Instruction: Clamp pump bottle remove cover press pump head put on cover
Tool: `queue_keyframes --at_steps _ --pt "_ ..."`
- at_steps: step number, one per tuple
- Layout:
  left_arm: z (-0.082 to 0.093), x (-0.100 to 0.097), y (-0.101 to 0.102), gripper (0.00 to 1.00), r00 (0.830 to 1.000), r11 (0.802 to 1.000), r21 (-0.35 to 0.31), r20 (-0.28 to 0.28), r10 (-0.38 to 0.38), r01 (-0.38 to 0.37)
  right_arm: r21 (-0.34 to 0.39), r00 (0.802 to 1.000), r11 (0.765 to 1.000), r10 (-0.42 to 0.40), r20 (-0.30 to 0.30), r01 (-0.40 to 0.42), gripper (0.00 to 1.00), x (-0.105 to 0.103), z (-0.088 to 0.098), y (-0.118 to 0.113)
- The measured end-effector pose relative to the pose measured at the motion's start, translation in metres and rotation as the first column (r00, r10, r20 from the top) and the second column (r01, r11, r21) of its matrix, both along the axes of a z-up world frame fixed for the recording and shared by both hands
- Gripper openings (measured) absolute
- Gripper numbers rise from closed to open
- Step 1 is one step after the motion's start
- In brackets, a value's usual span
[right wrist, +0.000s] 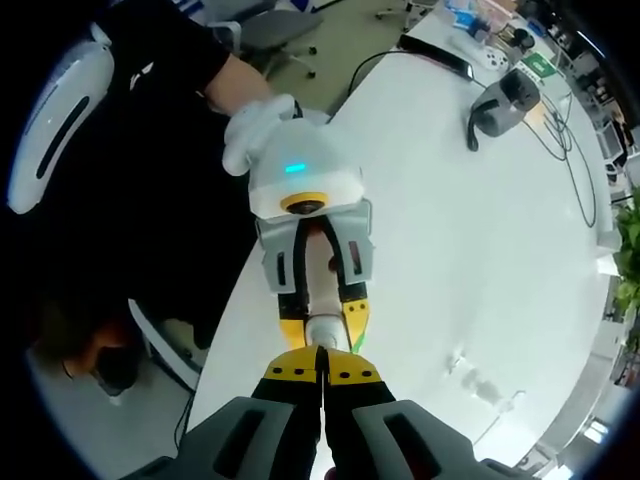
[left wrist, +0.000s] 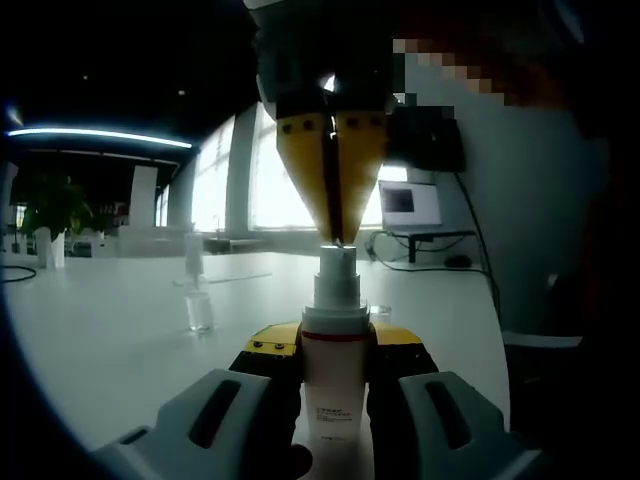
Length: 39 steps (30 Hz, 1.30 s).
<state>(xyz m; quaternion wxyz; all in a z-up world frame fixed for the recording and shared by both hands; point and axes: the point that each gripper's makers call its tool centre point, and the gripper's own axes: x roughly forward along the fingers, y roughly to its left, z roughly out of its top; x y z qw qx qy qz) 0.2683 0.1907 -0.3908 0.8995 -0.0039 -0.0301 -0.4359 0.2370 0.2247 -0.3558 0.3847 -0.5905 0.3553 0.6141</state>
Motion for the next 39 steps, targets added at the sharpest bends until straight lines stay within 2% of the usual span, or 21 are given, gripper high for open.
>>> queue_keyframes --at_steps 39 --pt "0.0000 -0.0002 0.0006 0.15 1.000 1.000 0.000 0.000 0.001 -0.001 0.004 1.000 1.000 -0.006 0.003 0.006 0.00 -0.0005 0.0003 0.0002"
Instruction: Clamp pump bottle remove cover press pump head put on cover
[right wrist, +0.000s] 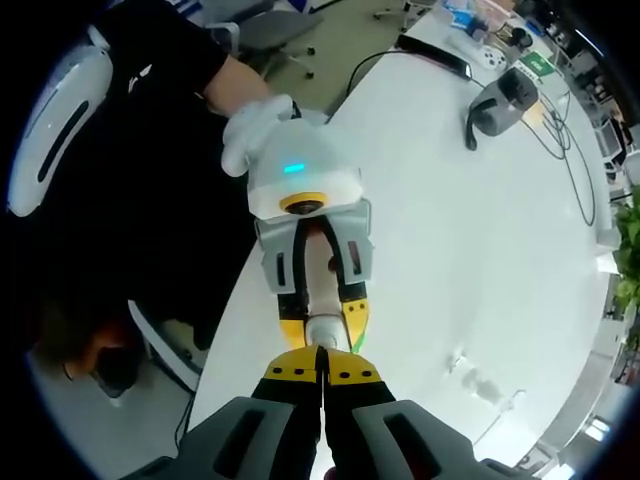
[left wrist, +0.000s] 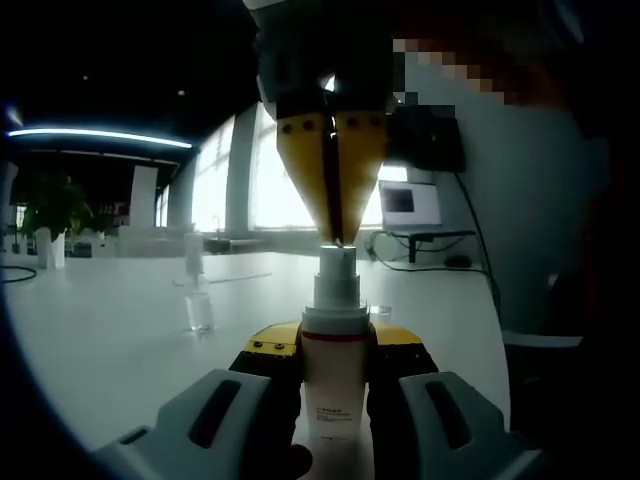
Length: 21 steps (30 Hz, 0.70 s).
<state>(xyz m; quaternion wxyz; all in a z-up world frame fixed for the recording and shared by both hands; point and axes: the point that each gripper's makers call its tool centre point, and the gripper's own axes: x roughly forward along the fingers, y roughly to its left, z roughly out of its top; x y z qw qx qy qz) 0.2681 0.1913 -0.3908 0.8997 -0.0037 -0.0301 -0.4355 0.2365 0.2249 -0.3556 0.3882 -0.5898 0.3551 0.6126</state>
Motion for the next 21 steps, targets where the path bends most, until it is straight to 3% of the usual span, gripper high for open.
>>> queue_keyframes --at_steps 21 --pt "0.0000 0.0000 -0.0002 0.15 1.000 1.000 0.000 0.000 0.000 0.000 -0.041 1.000 0.999 0.026 0.013 -0.025 0.00 -0.0006 -0.0078 0.0012"
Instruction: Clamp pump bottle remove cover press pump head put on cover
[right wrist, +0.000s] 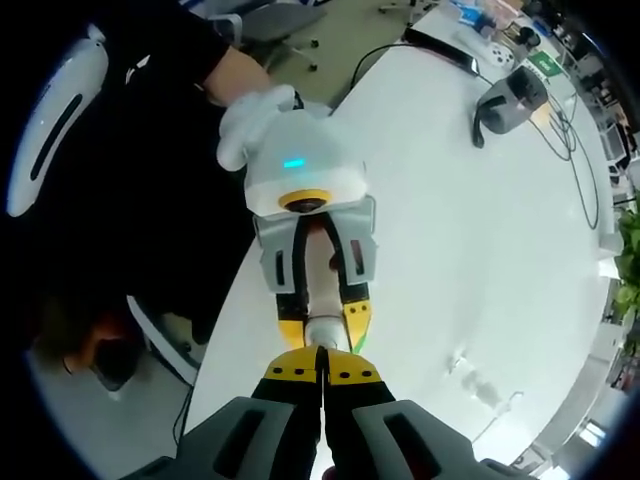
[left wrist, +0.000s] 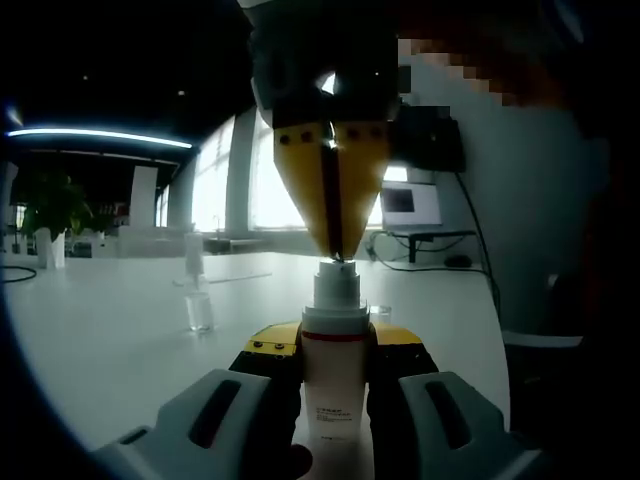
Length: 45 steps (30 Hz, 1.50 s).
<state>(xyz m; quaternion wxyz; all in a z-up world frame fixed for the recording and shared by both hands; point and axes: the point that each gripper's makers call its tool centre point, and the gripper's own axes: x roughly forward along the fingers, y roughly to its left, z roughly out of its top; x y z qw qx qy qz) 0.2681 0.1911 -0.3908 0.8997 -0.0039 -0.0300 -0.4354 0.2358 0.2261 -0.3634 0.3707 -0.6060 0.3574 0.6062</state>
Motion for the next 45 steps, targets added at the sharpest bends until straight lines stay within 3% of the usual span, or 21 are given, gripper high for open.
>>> queue_keyframes --at_steps 45 --pt "0.0002 -0.0002 -0.0006 0.15 1.000 1.000 0.000 0.000 -0.001 0.001 0.020 1.000 1.000 -0.017 -0.007 0.017 0.00 0.0010 0.0077 -0.0017"
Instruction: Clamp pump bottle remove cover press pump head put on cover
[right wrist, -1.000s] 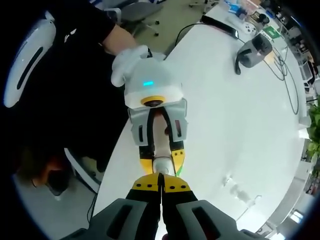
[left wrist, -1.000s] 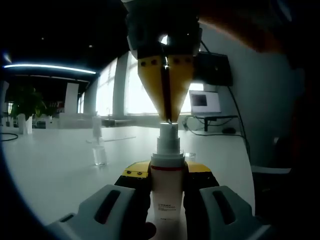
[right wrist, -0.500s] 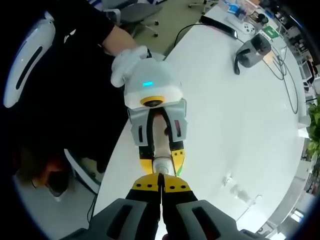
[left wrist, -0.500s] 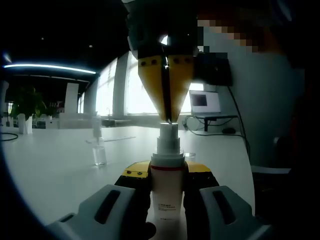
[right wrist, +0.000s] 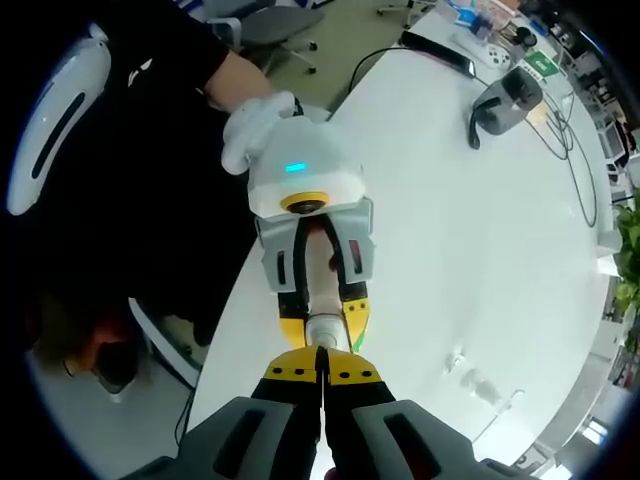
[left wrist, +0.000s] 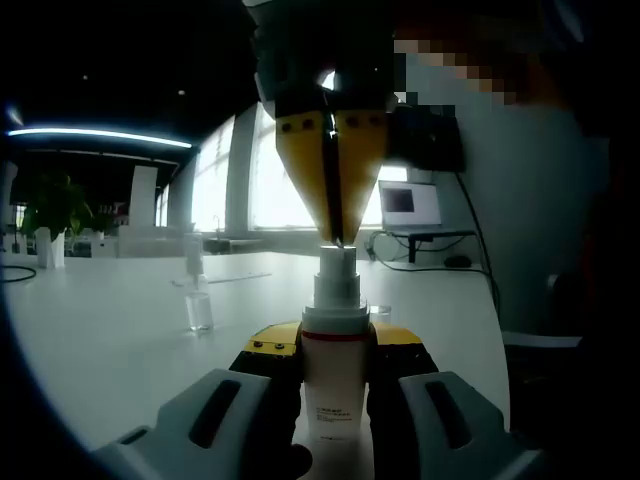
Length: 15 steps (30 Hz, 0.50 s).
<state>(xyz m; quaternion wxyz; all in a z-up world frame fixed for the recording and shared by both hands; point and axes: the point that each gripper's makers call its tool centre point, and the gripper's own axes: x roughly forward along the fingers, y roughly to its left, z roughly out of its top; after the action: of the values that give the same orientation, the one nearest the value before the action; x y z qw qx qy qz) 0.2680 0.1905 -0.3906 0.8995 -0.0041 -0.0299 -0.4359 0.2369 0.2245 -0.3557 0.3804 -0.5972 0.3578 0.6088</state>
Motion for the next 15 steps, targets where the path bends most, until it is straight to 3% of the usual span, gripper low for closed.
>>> queue_keyframes --at_steps 15 --pt "0.0000 0.0003 0.0001 0.15 1.000 1.000 0.000 0.001 0.001 -0.001 0.004 1.000 1.000 -0.009 -0.005 0.009 0.00 0.0003 0.0001 -0.0001"
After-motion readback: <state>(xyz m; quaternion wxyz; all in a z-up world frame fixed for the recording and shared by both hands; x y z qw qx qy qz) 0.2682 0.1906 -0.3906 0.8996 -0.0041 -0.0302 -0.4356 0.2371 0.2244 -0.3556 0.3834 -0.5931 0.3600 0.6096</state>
